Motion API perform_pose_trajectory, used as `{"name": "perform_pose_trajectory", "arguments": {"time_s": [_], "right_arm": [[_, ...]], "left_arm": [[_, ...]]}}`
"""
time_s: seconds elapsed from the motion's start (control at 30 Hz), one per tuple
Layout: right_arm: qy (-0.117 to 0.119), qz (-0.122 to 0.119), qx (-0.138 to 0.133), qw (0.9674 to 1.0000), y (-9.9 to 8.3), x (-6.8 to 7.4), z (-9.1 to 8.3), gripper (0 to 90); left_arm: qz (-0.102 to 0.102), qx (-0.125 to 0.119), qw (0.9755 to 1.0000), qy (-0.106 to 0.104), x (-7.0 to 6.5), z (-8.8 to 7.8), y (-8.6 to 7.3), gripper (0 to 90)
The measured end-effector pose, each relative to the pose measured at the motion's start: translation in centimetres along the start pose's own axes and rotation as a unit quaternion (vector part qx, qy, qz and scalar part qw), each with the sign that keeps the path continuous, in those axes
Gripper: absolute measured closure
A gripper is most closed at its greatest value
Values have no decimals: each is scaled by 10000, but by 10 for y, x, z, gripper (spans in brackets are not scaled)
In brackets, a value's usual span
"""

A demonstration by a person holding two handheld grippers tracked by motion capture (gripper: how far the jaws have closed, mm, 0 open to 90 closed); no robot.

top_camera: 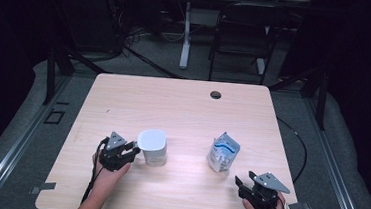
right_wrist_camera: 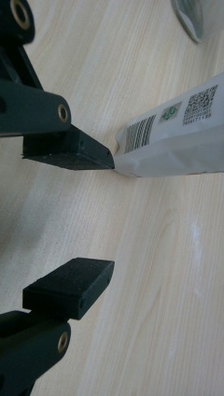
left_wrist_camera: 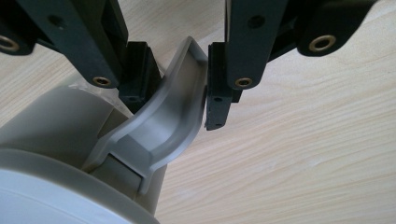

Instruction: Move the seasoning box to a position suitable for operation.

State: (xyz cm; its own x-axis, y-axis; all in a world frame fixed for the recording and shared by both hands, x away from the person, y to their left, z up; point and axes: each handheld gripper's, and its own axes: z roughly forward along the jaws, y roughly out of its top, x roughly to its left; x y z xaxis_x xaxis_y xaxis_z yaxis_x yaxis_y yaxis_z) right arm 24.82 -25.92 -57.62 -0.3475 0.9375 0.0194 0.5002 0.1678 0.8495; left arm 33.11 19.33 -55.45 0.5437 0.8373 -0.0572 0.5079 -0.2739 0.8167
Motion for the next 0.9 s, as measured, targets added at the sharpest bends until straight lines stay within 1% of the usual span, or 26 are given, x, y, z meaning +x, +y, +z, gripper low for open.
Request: {"name": "perform_pose_trajectory", "arguments": {"time_s": [0.07,0.17,0.2,0.23,0.27,0.37,0.43,0.47,0.6,0.67,0.7,0.77,0.83,0.87,0.9], "right_arm": [[1,-8,-3,10000,0,1,0,440],[4,-10,-17,10000,1,1,-1,440],[4,-10,-29,10000,1,1,-1,438],[-7,-7,-44,10000,1,1,-1,437],[-11,32,-78,10000,1,1,-1,437],[42,102,-143,9998,2,2,-1,436],[20,2,-32,10000,2,1,-3,437],[52,57,-104,9999,2,2,-2,437],[63,74,-79,9999,2,2,-3,437],[146,174,-115,9997,2,2,-4,437],[135,169,-130,9997,3,3,-5,437],[158,119,-142,9997,4,5,-6,437],[182,63,-147,9997,5,7,-7,438],[196,56,-186,9996,5,8,-7,438],[195,2,-153,9997,6,10,-7,438]], "left_arm": [[39,24,10000,12,-1,0,0,687],[37,35,10000,17,-2,-1,0,688],[89,40,9999,34,-2,-1,0,689],[89,46,9999,42,-3,-2,0,691],[136,42,9999,54,-4,-2,0,693],[165,32,9998,104,-6,-2,-1,699],[185,22,9997,131,-7,-2,-1,703],[190,19,9997,126,-7,-2,-1,704],[227,34,9997,96,-9,-4,-2,704],[251,37,9996,91,-10,-4,-2,706],[282,38,9996,90,-11,-5,-3,706],[276,33,9996,88,-12,-5,-3,708],[334,38,9994,85,-14,-6,-4,710],[341,26,9994,86,-15,-6,-5,711],[331,30,9994,90,-16,-7,-5,712]]}}
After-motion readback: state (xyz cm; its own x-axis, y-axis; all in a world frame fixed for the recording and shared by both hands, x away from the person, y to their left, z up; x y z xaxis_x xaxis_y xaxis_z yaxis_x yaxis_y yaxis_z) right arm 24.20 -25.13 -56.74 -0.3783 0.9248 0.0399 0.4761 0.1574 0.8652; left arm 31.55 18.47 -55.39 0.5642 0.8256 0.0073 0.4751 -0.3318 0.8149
